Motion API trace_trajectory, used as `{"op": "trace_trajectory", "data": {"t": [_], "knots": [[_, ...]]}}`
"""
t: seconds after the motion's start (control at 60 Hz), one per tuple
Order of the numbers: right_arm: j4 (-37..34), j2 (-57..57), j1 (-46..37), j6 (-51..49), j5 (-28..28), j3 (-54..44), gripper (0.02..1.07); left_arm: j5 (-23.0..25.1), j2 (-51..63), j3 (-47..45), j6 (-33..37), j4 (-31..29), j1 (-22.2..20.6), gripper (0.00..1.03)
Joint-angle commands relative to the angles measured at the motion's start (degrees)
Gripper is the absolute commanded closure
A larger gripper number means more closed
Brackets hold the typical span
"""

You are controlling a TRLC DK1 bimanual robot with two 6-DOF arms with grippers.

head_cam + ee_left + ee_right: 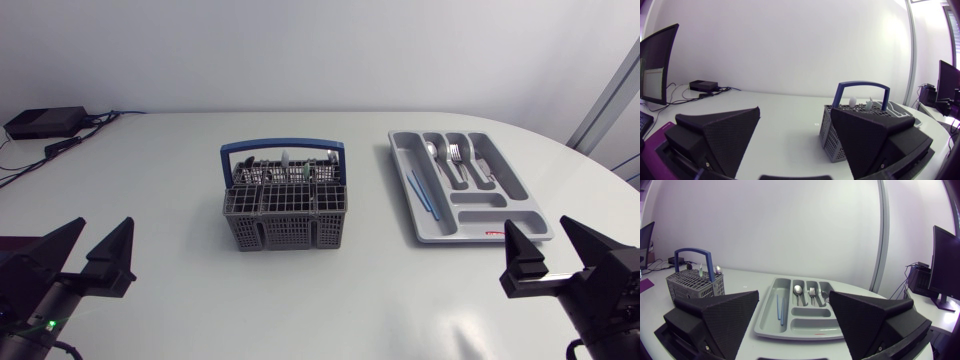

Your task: Unload the cutlery basket into the drawer organizer.

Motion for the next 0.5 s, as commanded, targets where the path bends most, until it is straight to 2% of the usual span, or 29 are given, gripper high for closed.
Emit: {"op": "trace_trajectory", "data": {"t": [0.0, 0.483], "knots": [[-0.4, -0.4, 0.5, 1.6, -0.1, -1.0, 0.06, -0.2, -0.4, -1.1, 0.0, 0.1, -0.2, 0.04], [0.6, -0.6, 0.7, 1.2, -0.1, -1.0, 0.06, -0.2, -0.5, 0.0, 1.2, 0.9, 0.8, 0.04]]}}
